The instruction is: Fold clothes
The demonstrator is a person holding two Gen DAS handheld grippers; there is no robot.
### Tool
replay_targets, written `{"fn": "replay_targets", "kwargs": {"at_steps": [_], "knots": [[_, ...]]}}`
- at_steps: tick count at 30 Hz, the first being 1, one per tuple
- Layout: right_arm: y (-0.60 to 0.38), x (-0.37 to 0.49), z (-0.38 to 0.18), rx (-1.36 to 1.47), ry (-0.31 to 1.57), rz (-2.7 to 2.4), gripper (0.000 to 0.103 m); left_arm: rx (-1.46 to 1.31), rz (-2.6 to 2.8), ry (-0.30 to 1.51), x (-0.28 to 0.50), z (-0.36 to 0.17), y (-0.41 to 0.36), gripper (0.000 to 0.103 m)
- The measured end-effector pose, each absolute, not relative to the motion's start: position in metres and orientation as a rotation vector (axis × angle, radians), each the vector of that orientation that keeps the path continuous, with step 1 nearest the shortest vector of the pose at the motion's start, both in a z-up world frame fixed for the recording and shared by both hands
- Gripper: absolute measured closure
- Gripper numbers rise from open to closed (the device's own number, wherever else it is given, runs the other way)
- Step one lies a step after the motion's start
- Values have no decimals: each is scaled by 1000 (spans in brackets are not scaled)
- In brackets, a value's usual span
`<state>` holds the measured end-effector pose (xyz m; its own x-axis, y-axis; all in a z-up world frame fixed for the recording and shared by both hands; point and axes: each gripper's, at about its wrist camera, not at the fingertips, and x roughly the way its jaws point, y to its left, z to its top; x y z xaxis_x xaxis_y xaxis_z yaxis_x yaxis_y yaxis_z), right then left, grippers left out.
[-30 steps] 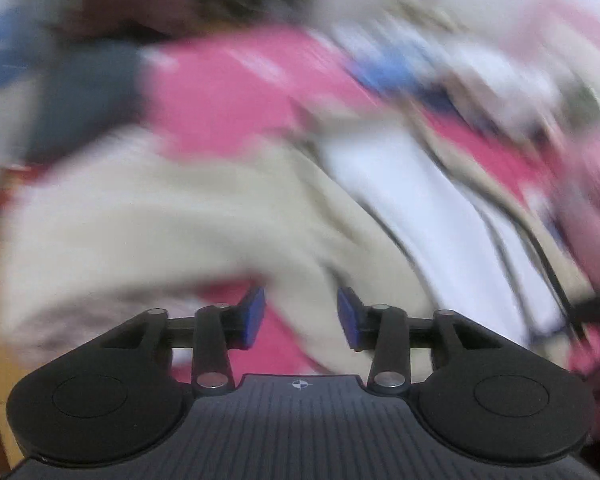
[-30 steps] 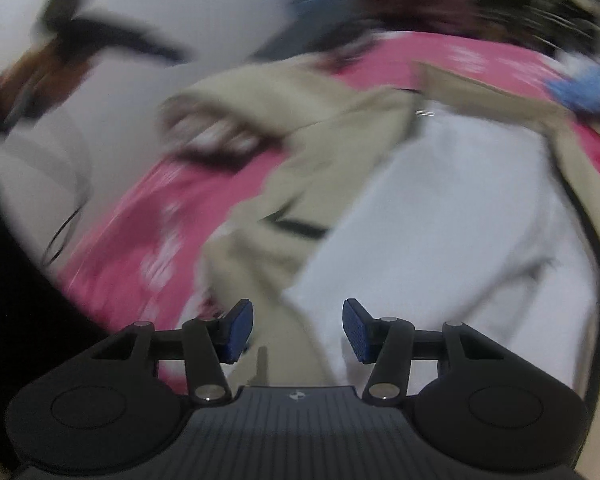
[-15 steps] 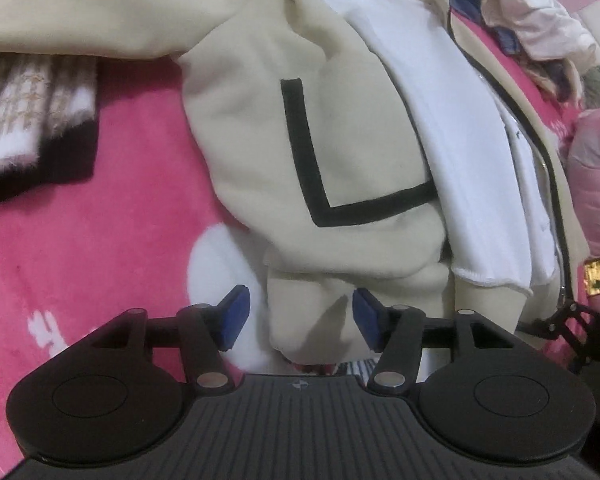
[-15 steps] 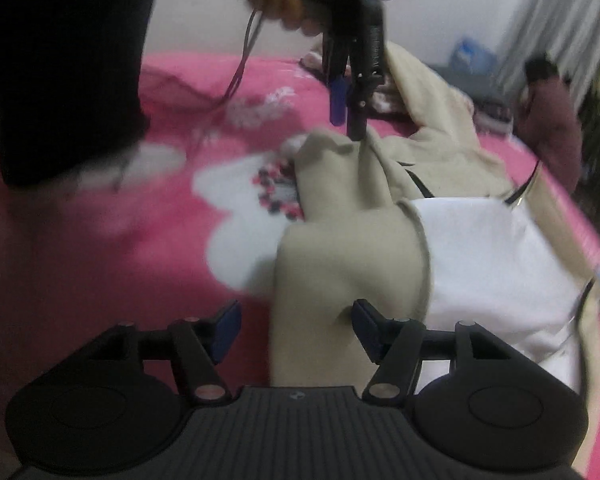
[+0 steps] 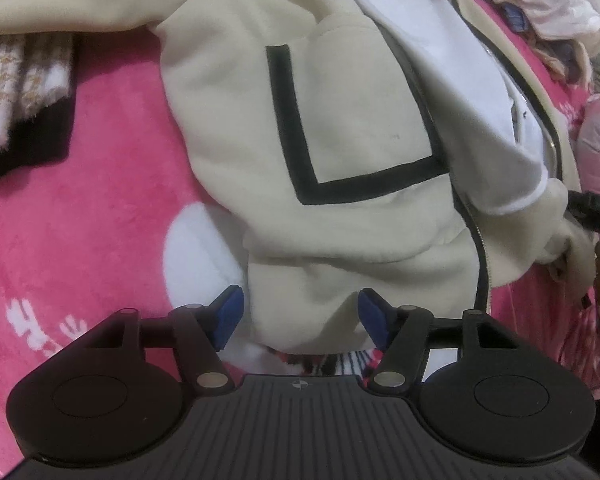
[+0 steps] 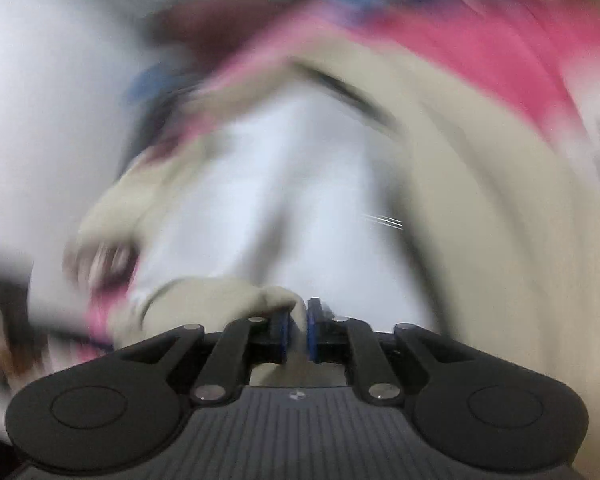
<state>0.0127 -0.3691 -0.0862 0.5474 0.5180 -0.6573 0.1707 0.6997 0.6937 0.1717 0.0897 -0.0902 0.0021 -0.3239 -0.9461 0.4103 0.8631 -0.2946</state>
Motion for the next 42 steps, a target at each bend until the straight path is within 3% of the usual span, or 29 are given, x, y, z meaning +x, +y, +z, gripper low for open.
{"fn": "replay_targets", "kwargs": {"at_steps": [2,4,6,16,19,24,27,29,33,35,37,42], "knots": [[-379,13,-91,869,1009,241,88,70,-587,1452,170,-90,90,36],[-369,9,-76,741,982,253,72,57,-597,1445,167,-91,91,36],[-362,2,-64,629,955,256,67,50,-604,1444,166,-94,90,36],[-349,-9,-43,393,918,184,65,-45,-639,1403,168,-108,96,39],[-334,-13,-43,304,906,157,65,-108,-623,1397,168,-110,102,50],[-301,-26,-32,160,821,153,65,-177,-589,1393,165,-108,104,78],[-281,-31,-28,62,786,165,73,-239,-595,1385,163,-105,107,88],[-273,-33,-28,6,783,161,85,-266,-602,1377,159,-100,110,89],[-274,-34,-32,-41,806,147,84,-289,-615,1346,151,-87,115,90],[-274,-35,-35,-65,830,139,78,-305,-609,1337,148,-85,118,90],[-270,-41,-36,-123,835,137,63,-328,-602,1336,148,-88,120,90],[-257,-69,-30,-290,814,183,51,-365,-591,1349,152,-91,122,90]]}}
